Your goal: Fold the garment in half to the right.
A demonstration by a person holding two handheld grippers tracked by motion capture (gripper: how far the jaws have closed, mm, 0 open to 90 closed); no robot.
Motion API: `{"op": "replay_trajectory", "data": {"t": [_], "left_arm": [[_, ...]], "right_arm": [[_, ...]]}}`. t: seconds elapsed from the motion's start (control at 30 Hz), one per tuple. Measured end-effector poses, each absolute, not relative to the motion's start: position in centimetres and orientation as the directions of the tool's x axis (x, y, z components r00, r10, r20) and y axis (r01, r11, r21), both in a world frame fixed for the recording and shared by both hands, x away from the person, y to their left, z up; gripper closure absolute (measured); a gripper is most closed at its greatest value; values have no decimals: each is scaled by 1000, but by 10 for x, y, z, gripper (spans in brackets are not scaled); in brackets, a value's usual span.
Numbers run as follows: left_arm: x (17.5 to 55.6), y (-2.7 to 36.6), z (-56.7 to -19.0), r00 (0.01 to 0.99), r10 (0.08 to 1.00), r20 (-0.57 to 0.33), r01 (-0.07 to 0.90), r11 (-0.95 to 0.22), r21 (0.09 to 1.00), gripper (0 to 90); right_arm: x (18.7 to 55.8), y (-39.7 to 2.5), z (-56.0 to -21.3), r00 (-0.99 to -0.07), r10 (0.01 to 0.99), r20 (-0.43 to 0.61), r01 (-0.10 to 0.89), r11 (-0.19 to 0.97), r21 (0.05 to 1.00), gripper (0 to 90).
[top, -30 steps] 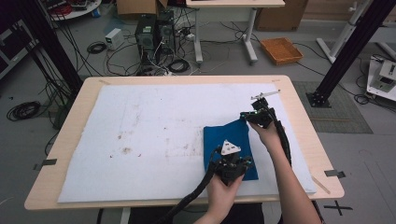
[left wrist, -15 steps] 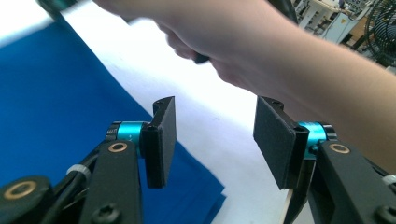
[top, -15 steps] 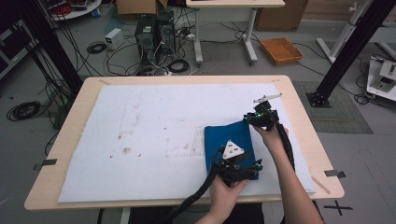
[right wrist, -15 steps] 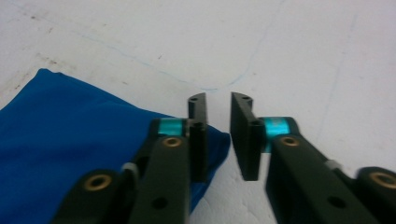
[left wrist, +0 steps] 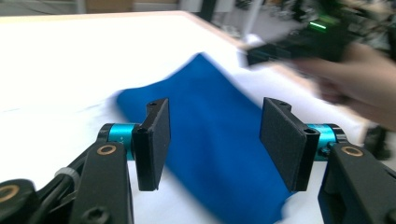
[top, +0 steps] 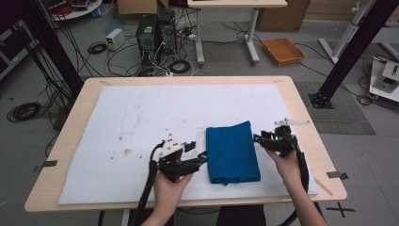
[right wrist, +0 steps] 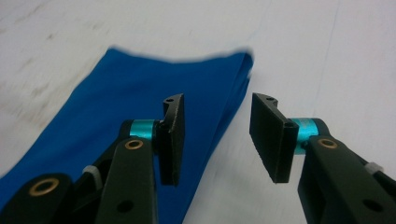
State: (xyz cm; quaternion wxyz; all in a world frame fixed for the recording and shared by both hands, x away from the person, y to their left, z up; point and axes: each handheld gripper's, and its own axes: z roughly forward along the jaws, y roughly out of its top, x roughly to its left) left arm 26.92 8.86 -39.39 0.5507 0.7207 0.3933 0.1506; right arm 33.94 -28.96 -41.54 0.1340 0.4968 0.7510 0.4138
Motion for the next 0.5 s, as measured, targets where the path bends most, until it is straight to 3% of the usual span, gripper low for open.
{"op": "replay_trajectory", "data": {"t": [0.3, 0.4, 0.5], "left_arm": [[256, 135, -407, 599, 772, -212, 427, -84, 900, 430], [252, 142, -409, 598, 775, -204, 431, -96, 897, 429], [250, 144, -408, 595, 778, -201, 428, -95, 899, 429]], "right_arm": [[279, -298, -442, -463, 821, 334, 690, 97, 717, 588], [270, -295, -450, -495, 809, 316, 687, 142, 712, 800], [268, -294, -450, -507, 807, 301, 679, 159, 717, 861]]}}
